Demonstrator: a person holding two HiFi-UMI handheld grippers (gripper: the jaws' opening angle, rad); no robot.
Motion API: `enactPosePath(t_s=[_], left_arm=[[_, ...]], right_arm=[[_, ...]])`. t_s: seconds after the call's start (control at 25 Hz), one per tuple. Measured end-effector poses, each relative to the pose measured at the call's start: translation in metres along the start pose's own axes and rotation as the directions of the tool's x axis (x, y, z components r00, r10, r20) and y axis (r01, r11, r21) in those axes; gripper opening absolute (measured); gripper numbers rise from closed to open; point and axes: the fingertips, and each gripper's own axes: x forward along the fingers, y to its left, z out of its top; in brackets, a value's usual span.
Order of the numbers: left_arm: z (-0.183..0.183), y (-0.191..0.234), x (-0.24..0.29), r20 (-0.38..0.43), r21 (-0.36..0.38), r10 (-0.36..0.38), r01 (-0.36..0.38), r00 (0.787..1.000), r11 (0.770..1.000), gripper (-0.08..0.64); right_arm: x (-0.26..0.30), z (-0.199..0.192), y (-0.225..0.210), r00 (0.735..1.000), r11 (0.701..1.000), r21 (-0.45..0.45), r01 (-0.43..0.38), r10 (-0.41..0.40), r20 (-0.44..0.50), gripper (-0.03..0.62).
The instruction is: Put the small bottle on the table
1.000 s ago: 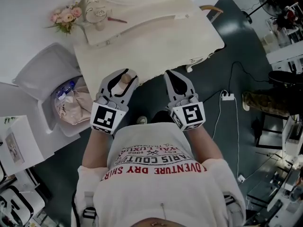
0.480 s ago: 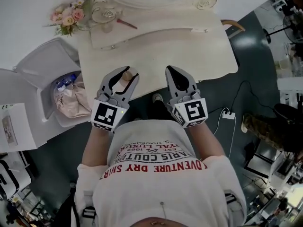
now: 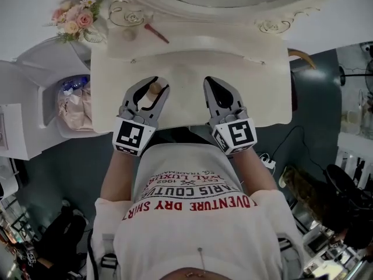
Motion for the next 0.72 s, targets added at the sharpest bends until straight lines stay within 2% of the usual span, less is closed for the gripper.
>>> enactPosePath(t_s=[0.28, 0.56, 0.72], left_arm=[[-0.033, 0.013, 0.049, -0.040, -0.027, 0.068, -0.069, 0.997, 0.997, 0.138], [-0.071, 0.025, 0.086, -0.071, -0.054, 0.092, -0.096, 0.993, 0.994, 0.138], [-0.095, 0.031, 0.100, -0.099, -0.061, 0.093, -0.100, 0.991, 0.993, 0.140]], right_arm=[[0.031, -0.019, -0.038, 0.997, 0.997, -0.015, -0.075, 0.075, 0.007, -0.002], [0.056, -0.054, -0.063, 0.994, 0.995, -0.006, -0.096, 0.096, -0.043, -0.002], [0.067, -0.062, -0.069, 0.993, 0.994, -0.016, -0.109, 0.109, -0.035, -0.002]])
